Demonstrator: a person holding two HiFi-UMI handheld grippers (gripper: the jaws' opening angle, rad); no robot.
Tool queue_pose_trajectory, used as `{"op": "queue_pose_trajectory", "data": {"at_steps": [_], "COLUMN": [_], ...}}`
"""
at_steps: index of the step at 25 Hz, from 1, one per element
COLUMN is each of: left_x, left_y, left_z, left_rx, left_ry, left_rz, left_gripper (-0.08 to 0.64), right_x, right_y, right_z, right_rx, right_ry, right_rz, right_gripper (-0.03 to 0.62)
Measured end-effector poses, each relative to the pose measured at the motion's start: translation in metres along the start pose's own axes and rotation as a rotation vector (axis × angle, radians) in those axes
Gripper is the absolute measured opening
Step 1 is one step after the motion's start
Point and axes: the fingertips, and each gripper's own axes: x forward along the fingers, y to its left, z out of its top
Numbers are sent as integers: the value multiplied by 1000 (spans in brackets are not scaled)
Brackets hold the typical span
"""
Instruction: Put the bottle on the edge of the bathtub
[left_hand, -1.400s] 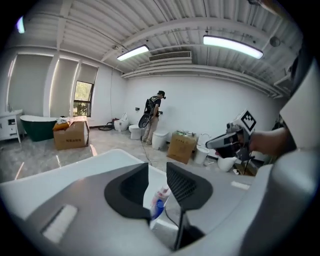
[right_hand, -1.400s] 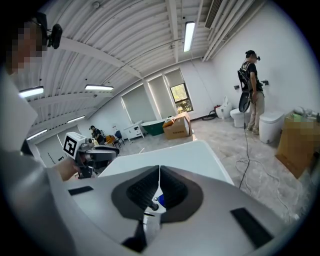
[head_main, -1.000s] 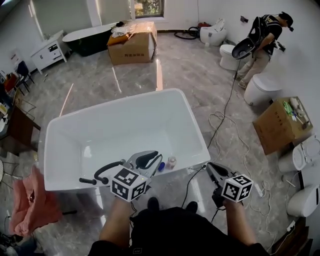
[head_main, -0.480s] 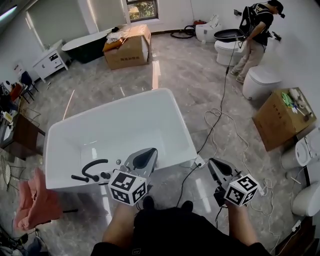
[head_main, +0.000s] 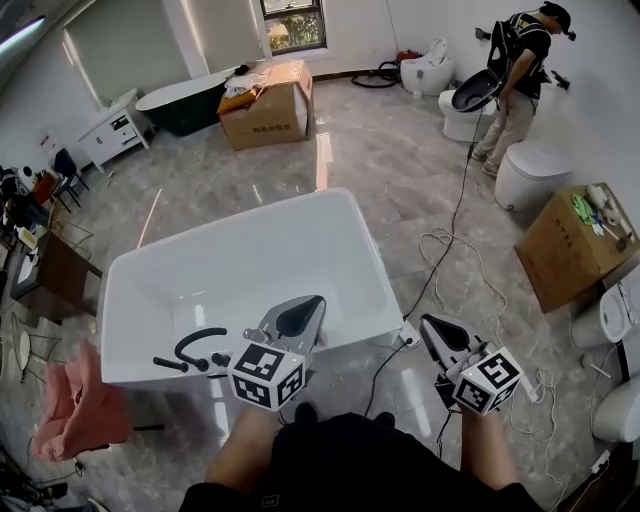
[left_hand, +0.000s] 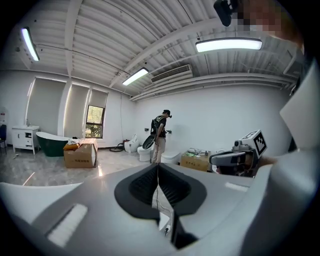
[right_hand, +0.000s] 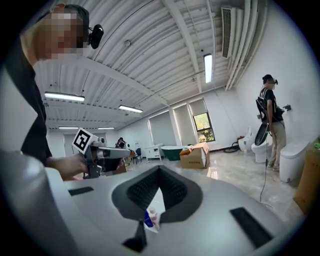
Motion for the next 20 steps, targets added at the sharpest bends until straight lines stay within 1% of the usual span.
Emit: {"op": "queue_pose_trajectory", "data": {"at_steps": [6,20], "left_x": [-10,-37], "left_y": [21,59], "left_z": [7,-3], "left_rx": [26,1], "left_ry": [-8,-19], "left_rz": [6,43], "left_gripper": [14,14], "right_x": [24,50], "right_y": [15,37], "right_z": [5,-2], "right_rx": [-7,2], "right_ry": [-16,-11], "right_rz": [9,11], "right_gripper": [11,11]}}
